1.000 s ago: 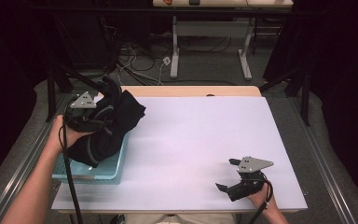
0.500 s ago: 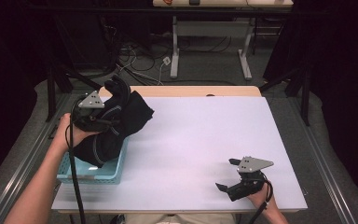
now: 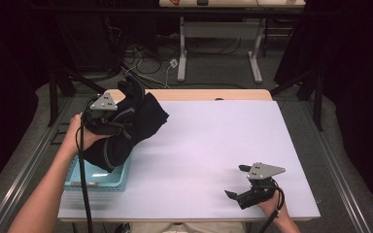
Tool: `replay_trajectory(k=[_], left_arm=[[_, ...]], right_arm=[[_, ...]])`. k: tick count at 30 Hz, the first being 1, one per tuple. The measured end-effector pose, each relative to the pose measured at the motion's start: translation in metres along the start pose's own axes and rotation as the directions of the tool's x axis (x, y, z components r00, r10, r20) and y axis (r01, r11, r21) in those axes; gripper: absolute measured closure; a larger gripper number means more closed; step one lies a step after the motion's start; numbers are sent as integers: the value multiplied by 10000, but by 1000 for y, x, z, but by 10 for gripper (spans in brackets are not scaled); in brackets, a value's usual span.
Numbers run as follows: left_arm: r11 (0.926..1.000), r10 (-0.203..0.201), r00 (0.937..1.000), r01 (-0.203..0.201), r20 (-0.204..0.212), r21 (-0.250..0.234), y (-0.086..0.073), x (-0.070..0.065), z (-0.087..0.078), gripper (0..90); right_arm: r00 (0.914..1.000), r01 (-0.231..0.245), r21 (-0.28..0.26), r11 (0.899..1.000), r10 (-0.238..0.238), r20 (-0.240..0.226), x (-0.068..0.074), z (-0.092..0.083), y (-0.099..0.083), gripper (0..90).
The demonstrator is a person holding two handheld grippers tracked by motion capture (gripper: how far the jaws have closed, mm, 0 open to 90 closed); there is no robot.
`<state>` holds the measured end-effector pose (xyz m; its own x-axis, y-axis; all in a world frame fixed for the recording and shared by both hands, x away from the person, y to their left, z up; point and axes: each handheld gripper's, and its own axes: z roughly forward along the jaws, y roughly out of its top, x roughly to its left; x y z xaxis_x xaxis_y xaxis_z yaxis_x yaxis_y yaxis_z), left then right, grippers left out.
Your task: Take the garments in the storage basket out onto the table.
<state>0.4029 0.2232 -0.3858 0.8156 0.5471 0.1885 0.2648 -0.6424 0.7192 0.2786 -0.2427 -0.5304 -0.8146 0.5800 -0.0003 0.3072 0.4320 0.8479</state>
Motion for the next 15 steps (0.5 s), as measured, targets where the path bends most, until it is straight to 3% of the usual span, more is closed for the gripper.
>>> replay_trajectory(k=[15], left_arm=[[9984, 519, 9972, -506, 545, -243, 22, -16, 16, 518]], right_arm=[[10000, 17, -34, 10000, -17, -4, 0, -1, 0, 0]])
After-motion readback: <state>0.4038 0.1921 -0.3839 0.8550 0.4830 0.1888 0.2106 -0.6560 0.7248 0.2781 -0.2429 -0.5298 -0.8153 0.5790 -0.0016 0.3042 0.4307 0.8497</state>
